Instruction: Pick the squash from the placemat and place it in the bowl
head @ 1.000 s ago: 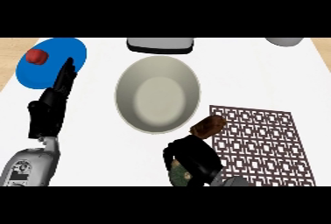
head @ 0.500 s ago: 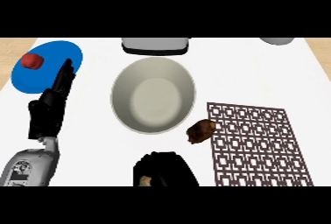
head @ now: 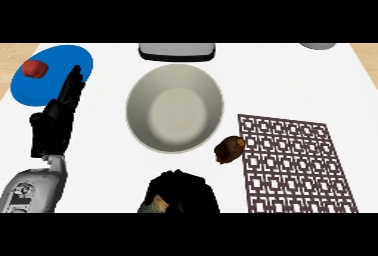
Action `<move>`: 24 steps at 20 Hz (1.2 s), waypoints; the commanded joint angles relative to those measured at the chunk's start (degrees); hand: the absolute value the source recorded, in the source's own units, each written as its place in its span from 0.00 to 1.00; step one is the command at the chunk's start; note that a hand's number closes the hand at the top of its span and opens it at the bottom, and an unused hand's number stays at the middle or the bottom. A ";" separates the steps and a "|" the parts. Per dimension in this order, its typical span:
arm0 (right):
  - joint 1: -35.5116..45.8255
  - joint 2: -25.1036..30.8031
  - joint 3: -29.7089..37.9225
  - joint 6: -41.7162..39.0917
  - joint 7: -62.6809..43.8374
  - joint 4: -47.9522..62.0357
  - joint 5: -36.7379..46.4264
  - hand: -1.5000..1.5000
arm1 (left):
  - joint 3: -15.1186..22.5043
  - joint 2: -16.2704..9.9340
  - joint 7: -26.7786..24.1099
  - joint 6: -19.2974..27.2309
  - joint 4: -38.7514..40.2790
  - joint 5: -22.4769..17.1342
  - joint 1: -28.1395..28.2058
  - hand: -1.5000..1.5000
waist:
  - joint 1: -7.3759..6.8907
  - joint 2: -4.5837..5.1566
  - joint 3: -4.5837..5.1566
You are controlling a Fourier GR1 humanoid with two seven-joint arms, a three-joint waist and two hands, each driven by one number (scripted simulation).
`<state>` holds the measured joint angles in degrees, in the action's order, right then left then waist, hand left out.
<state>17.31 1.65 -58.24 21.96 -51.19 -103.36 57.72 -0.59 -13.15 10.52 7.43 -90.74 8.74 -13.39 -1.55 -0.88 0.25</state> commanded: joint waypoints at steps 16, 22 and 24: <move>35.21 -1.62 14.26 13.94 -13.47 33.63 -0.20 1.00 | -1.14 -0.11 -1.92 -1.34 0.01 -1.00 0.32 0.50 | -0.80 1.21 -0.18; 39.06 -1.63 18.59 13.82 -8.58 48.63 0.65 1.00 | -1.12 -0.81 0.42 -2.06 -2.71 -0.74 0.69 0.50 | -0.66 1.20 -0.22; 38.86 -1.63 21.09 17.85 -3.88 53.84 -0.85 1.00 | -0.81 0.90 -2.31 -0.40 -0.86 0.18 1.14 0.50 | -0.35 1.34 -0.23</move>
<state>53.95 0.23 -39.83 35.45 -56.35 -58.91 57.80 -1.26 -12.69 9.75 7.08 -91.19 9.10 -13.70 -1.80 0.36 0.04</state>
